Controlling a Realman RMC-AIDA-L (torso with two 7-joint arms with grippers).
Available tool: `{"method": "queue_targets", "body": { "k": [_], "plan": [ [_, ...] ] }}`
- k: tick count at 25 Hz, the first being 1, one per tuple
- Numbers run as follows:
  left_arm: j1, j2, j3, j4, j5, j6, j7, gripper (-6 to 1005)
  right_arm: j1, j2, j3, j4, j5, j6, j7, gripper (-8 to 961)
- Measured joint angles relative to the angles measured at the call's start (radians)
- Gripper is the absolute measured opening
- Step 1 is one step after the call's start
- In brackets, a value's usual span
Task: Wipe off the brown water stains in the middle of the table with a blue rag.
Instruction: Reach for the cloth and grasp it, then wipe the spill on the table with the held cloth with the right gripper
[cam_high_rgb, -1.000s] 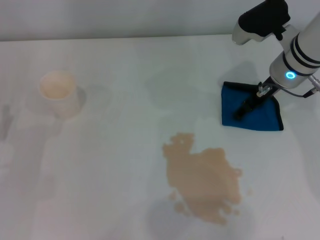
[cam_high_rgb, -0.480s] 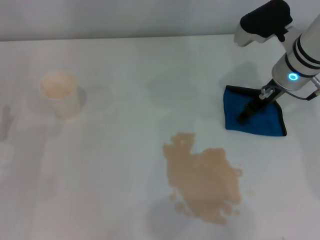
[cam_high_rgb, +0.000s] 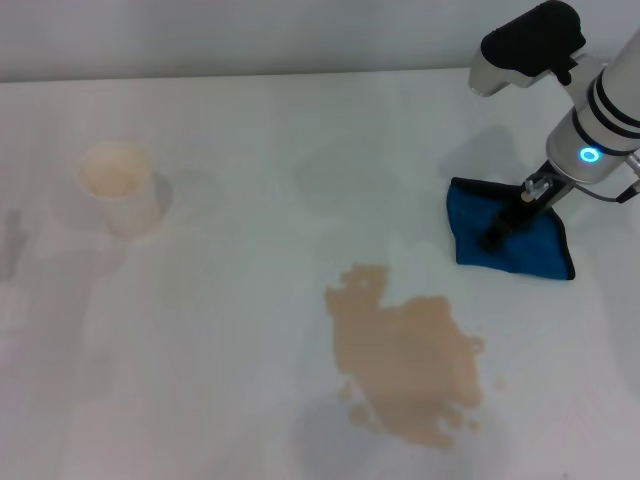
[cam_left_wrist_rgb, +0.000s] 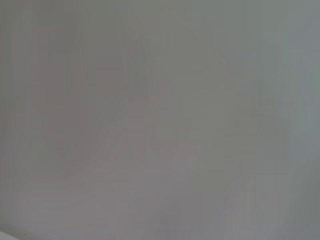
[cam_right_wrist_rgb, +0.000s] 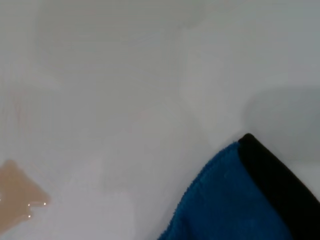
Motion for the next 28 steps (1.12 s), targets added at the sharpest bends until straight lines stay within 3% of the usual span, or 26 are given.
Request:
{"method": "queue_targets", "body": {
  "k": [6,23,28],
  "plan": [
    [0.0,0.0,0.0,0.001,0.0,-0.003,0.0,881,-0.009,0.002,-0.001,-0.033,-0.001,0.033,0.0,570],
    [-0.003,0.0,0.0,0.003,0.0,-0.003,-0.001,882,-0.023,0.004,-0.007,-0.06,0.006,0.038,-0.015,204],
    [-0.005,0.0,0.0,0.004,0.0,-0.003,-0.001,882,-0.023,0.006,-0.005,-0.064,0.081,0.058,-0.075,97]
  ]
}}
